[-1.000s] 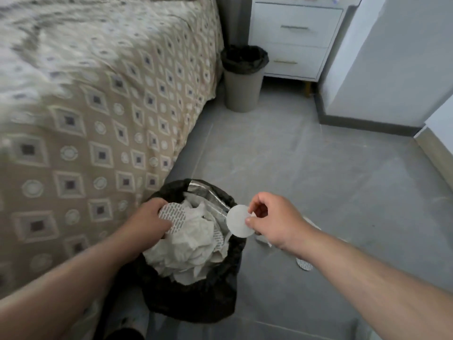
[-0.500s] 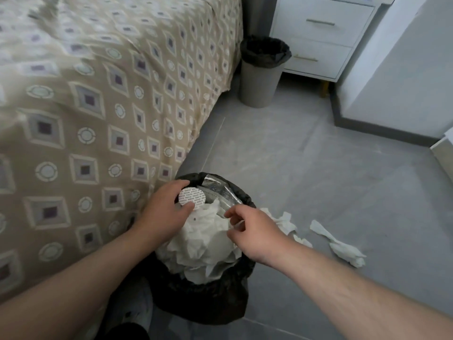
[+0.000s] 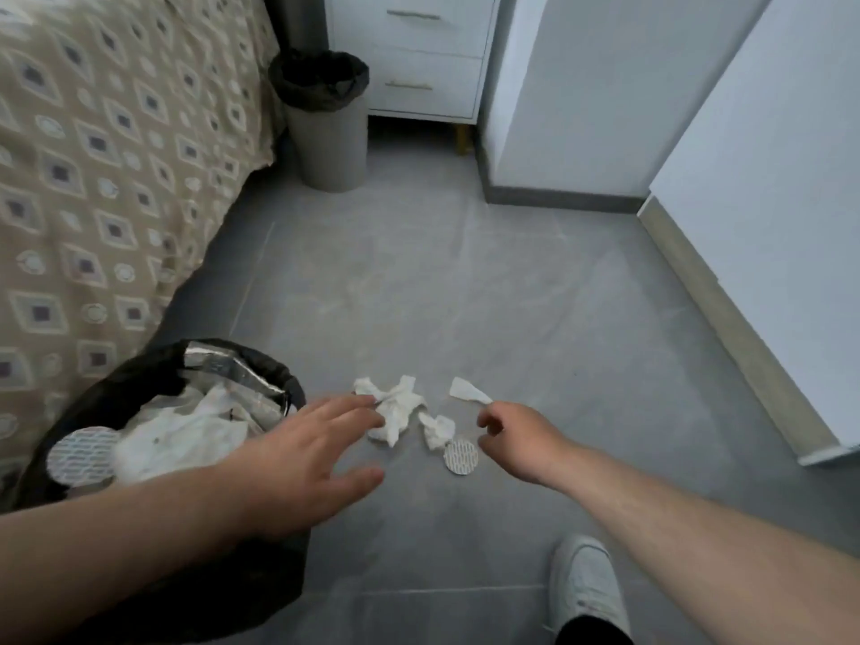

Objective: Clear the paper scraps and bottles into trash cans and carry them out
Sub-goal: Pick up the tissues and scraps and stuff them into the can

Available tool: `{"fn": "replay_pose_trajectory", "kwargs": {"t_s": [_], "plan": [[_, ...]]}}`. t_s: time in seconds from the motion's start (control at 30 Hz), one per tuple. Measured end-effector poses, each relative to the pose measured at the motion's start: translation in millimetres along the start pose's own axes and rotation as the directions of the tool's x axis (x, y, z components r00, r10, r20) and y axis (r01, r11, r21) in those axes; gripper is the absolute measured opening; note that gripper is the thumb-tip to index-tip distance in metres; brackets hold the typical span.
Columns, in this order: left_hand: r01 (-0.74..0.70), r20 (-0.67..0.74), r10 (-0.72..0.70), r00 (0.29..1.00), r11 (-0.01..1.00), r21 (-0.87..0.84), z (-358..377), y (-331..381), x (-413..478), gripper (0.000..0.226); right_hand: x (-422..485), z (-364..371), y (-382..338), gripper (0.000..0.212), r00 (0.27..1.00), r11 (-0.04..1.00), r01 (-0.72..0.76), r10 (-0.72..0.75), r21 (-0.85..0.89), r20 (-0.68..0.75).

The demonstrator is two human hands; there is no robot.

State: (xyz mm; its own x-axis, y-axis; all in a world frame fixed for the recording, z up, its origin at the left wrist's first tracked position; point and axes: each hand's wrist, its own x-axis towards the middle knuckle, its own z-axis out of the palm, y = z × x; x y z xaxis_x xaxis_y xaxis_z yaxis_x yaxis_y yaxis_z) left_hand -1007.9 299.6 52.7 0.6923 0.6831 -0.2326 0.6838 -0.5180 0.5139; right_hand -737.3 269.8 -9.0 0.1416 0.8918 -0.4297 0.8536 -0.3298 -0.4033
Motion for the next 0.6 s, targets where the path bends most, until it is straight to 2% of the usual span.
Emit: {"fn": "replay_pose_trajectory", "kwargs": {"t_s": [0.07, 0.13, 0.2, 0.3, 0.37, 0.47, 0.6], "plan": [[0.082, 0.002, -0.084, 0.996, 0.964, -0.253, 33, 19, 36, 0.083, 8, 9, 36, 0.026, 0.995, 0.995, -0.096, 0.097, 0.036, -0.022], [0.23, -0.02, -0.27, 0.963, 0.856, -0.464, 69, 29, 73, 0.068, 14, 22, 67, 0.03, 0.987, 0.986, -0.163, 0.162, 0.047, 0.01], [0.263, -0.059, -0.326, 0.944, 0.845, -0.466, 110, 26, 106, 0.07, 19, 35, 90, 0.037, 0.981, 0.981, -0.192, 0.191, 0.025, 0.025], [0.269, -0.068, -0.304, 0.95, 0.911, -0.312, 159, 17, 143, 0.071, 34, 47, 113, 0.042, 0.985, 0.984, -0.175, 0.175, -0.032, -0.009], [0.296, -0.034, -0.302, 0.953, 0.947, -0.124, 181, 13, 164, 0.079, 49, 51, 121, 0.041, 0.988, 0.987, -0.137, 0.131, -0.081, -0.082], [0.32, -0.002, -0.322, 0.947, 0.941, 0.107, 203, 4, 190, 0.089, 77, 54, 118, 0.05, 0.974, 0.991, -0.11, 0.091, -0.082, -0.209], [0.396, 0.047, -0.412, 0.91, 0.897, 0.195, 221, -8, 212, 0.081, 116, 56, 107, 0.064, 0.979, 0.982, -0.155, 0.139, -0.104, -0.148]]}}
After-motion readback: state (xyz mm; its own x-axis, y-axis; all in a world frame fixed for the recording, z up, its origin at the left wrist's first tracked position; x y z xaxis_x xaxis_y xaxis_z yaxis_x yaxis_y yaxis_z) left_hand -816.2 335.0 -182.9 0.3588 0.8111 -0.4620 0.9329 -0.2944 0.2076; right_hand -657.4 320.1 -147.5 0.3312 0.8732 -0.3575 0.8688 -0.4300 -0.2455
